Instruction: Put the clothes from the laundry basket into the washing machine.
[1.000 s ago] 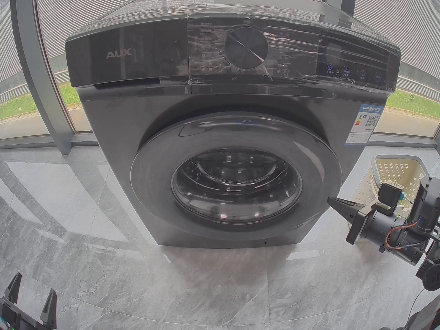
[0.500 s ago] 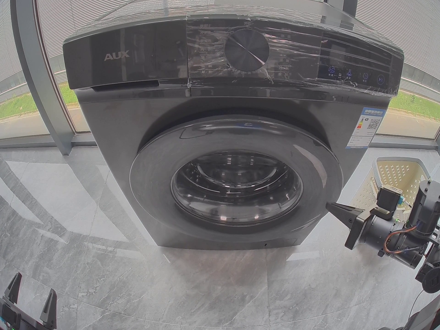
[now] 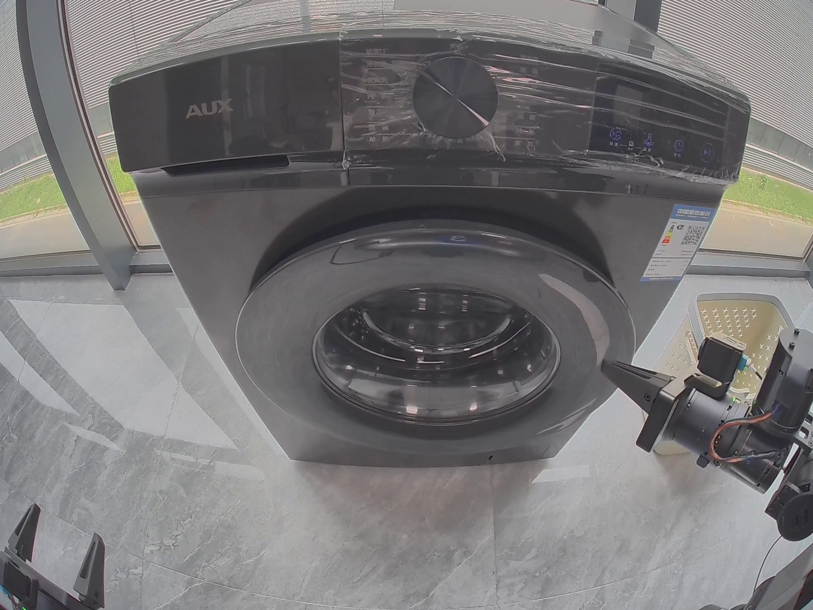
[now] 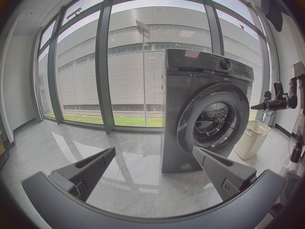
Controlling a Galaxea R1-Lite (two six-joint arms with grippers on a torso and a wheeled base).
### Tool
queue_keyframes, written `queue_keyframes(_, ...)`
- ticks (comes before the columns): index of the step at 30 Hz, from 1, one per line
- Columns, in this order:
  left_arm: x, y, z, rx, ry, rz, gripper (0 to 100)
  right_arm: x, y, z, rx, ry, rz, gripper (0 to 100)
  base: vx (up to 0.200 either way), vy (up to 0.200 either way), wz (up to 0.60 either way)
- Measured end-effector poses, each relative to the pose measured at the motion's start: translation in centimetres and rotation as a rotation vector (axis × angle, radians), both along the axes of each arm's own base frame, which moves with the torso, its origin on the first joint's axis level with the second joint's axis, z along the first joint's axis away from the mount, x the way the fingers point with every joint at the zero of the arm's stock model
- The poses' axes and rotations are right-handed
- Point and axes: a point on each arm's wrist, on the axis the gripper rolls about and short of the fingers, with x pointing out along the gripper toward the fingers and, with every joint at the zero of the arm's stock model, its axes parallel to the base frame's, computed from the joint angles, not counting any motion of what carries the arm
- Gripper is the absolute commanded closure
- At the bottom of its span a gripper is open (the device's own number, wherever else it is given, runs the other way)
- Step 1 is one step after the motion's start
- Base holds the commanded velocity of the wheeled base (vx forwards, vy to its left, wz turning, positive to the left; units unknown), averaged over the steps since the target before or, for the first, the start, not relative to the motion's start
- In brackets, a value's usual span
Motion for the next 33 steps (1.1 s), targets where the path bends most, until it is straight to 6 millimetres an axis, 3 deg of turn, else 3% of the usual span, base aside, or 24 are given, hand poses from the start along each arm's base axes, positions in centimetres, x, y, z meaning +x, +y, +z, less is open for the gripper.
queue_keyframes(16, 0.0, 0.0, 0.0, -0.009, -0.001, 0.000, 0, 2.8, 0.1, 1.0, 0.041, -0.085, -0.120, 100, 0.000, 0.000, 0.00)
queue_keyframes(33, 0.0, 0.0, 0.0, -0.004, 0.000, -0.002, 0, 3.1, 0.0, 1.0, 0.042, -0.090, -0.140, 100, 0.000, 0.000, 0.00)
